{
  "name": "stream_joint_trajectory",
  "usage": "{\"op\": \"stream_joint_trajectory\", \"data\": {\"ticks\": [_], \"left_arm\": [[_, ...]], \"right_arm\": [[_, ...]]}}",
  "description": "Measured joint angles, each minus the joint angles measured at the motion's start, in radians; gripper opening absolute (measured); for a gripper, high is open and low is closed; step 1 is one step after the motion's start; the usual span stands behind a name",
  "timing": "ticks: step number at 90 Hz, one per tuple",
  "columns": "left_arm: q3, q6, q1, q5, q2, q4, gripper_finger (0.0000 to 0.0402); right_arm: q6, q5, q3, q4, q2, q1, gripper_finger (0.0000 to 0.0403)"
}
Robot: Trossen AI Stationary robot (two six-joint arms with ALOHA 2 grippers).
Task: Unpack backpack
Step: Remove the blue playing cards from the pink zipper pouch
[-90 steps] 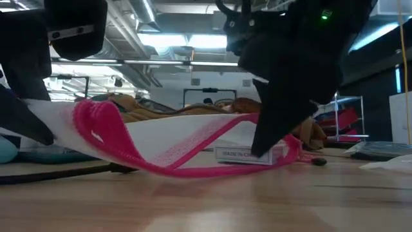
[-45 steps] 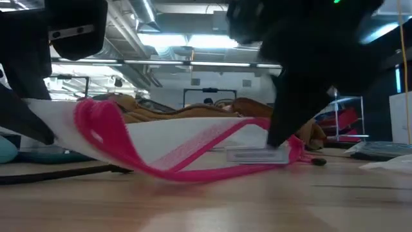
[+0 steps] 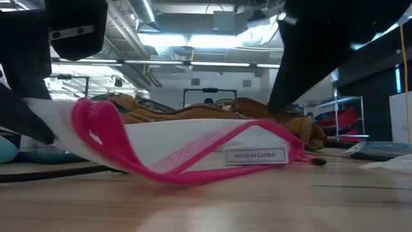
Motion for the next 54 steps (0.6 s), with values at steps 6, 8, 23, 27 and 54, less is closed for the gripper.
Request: {"op": "stream_joint_trajectory", "data": {"ticks": [6, 8, 23, 27, 54], "left_arm": [[0.000, -0.003, 0.003, 0.000, 0.000, 0.001, 0.0000], [0.000, -0.003, 0.003, 0.000, 0.000, 0.001, 0.0000], [0.000, 0.006, 0.004, 0.000, 0.000, 0.027, 0.0000], [0.000, 0.017, 0.004, -0.001, 0.000, 0.036, 0.0000], [0.000, 0.045, 0.013, 0.000, 0.000, 0.084, 0.0000]], "right_arm": [[0.006, -0.011, -0.010, 0.004, 0.000, -0.005, 0.0028], [0.007, -0.011, -0.013, 0.007, 0.000, -0.005, 0.0036], [0.100, 0.010, -0.040, 0.010, 0.000, -0.004, 0.0128], [0.132, 0.022, -0.052, 0.020, 0.000, -0.003, 0.0156], [0.311, 0.037, -0.175, 0.179, 0.000, -0.004, 0.0314]]}}
